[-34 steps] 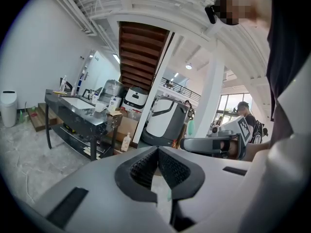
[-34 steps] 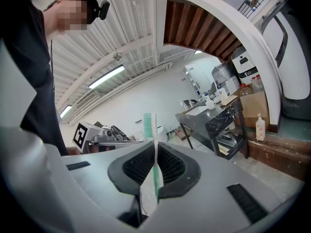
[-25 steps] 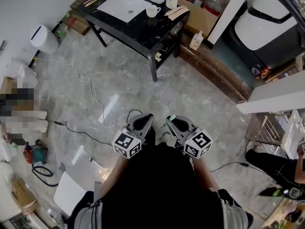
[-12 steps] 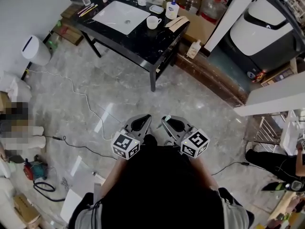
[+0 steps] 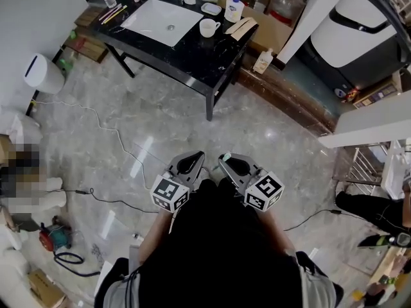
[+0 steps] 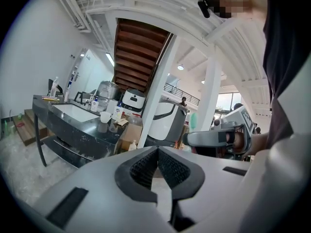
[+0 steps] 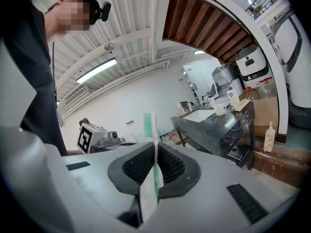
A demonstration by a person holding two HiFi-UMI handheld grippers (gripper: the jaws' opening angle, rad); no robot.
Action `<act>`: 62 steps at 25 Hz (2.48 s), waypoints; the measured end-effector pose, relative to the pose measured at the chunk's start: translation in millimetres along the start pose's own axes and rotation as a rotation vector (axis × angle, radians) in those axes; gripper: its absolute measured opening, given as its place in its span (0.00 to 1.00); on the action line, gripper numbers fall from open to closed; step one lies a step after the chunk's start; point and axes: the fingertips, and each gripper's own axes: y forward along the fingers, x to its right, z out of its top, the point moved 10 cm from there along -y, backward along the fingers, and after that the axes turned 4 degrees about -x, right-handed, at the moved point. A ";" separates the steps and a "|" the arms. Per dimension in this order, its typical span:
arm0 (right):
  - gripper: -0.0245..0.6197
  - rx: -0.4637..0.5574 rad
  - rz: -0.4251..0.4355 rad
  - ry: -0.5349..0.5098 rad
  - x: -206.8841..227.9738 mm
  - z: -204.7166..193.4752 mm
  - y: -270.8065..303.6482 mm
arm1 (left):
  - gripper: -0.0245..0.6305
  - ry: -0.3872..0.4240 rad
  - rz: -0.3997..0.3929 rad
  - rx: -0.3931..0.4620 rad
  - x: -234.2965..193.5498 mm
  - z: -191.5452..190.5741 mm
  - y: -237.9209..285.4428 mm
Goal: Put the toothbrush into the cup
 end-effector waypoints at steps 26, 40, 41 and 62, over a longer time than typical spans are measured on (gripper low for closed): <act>0.08 -0.004 0.057 0.032 112.6 51.3 32.3 | 0.05 -0.053 0.071 -0.013 -48.9 48.2 83.3; 0.08 0.000 0.107 0.006 205.7 103.1 42.5 | 0.05 -0.050 0.151 -0.009 -65.4 92.3 155.1; 0.08 0.000 0.108 0.009 210.0 105.6 42.9 | 0.05 -0.051 0.158 -0.010 -67.0 94.3 157.9; 0.08 -0.010 0.079 0.009 255.2 152.7 121.6 | 0.05 -0.048 0.106 -0.017 -163.3 131.8 196.9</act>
